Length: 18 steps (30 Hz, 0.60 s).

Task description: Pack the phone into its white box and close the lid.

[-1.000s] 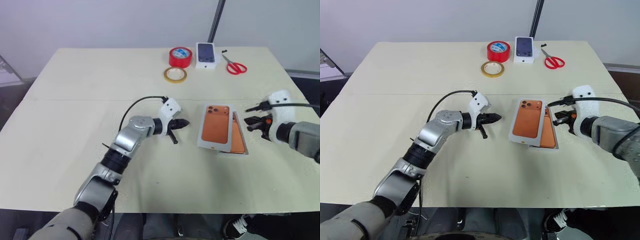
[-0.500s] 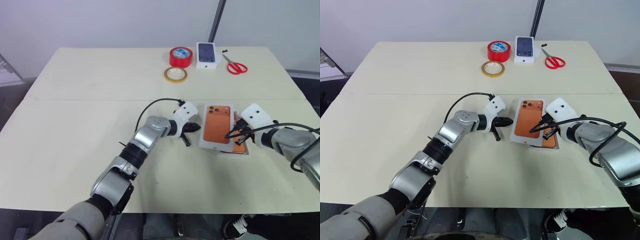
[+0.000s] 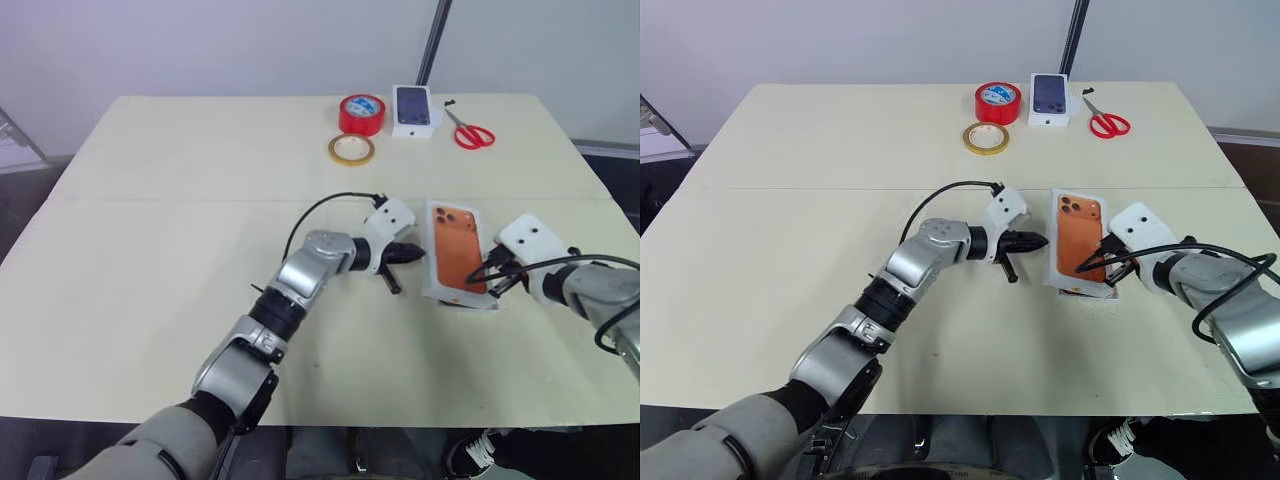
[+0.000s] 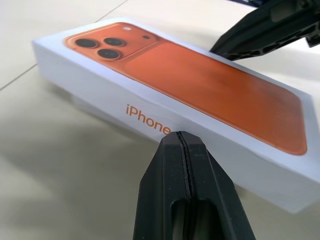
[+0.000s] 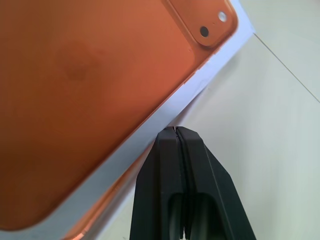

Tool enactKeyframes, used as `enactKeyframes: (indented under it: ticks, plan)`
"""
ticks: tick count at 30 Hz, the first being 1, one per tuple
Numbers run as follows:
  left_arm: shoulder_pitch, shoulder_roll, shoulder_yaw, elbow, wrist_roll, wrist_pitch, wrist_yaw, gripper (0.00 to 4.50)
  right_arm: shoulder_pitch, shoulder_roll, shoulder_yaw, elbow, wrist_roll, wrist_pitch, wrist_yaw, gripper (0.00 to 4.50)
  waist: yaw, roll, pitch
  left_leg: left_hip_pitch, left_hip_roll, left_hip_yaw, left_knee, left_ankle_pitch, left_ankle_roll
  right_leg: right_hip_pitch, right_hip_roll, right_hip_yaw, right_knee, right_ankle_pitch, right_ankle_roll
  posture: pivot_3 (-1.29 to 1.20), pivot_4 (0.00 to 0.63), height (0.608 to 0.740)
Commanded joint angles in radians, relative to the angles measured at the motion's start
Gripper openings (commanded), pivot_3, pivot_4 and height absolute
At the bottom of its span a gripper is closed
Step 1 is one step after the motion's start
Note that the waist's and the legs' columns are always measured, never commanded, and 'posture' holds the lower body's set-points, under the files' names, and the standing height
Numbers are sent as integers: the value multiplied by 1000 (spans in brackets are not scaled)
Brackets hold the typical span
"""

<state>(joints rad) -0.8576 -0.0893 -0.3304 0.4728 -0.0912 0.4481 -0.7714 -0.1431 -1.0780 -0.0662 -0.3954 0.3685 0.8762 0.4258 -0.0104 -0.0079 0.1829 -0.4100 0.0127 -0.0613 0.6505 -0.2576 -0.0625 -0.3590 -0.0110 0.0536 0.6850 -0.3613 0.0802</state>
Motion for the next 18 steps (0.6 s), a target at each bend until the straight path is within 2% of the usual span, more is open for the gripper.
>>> enactKeyframes:
  ticks: [1,18]
  plan:
    - [-1,-33,-22,-49,-14,4,-21,0,12,11,-43,-51,-17,-4,24,31,1,0,0,0,0,0,0,0,0,0,0,0,0,0,0,0,150,740]
    - [-7,-48,-31,26,11,21,-29,0,31,59,-101,-75,-59,32,69,31,1,0,0,0,-1,0,0,0,0,1,0,0,0,0,0,0,150,740]
